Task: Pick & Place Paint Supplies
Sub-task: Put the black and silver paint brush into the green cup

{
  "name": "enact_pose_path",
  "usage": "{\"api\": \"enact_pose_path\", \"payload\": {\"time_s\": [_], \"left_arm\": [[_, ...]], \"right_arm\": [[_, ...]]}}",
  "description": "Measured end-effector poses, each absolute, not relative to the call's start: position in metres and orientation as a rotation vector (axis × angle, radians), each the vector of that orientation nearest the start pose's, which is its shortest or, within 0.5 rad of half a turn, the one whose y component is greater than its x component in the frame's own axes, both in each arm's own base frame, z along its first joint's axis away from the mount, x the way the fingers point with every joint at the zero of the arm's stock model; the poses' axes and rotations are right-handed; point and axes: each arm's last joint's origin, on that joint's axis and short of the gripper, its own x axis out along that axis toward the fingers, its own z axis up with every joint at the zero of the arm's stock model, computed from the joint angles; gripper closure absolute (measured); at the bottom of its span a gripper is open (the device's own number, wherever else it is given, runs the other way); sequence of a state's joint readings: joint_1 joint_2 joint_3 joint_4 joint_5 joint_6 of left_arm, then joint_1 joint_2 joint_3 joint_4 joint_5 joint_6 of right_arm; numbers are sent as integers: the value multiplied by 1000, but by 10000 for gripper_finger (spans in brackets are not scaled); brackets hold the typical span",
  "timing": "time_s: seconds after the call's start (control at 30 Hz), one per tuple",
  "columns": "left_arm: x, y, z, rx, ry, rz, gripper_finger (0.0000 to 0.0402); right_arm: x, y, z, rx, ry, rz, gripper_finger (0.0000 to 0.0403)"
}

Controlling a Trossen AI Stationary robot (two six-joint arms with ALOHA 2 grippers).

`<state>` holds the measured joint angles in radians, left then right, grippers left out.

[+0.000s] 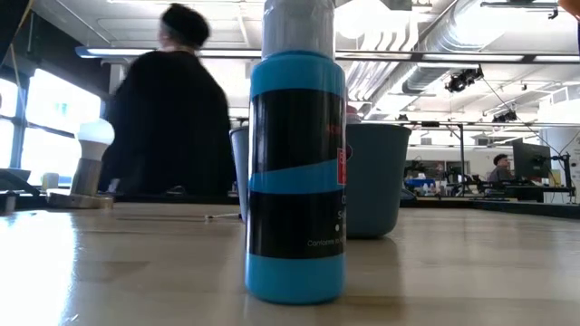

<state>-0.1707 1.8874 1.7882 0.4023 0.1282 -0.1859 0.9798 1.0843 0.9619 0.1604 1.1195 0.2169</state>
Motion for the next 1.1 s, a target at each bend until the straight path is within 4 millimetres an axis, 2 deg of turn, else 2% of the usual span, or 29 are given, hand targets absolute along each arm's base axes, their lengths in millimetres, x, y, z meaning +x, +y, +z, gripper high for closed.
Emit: {"api": "enact_pose_path", "payload": {"time_s": [0.57,0.93,1.1], "left_arm": [[435,-80,424,-185,-331,-375,241],[437,-90,419,-234,-325,-171,241],[437,-88,419,-238,-331,-161,241]], "right_arm": [[154,171,365,277,-17,-169,398],[162,164,365,269,-17,-188,398],[162,164,363,256,-8,-188,398]]}}
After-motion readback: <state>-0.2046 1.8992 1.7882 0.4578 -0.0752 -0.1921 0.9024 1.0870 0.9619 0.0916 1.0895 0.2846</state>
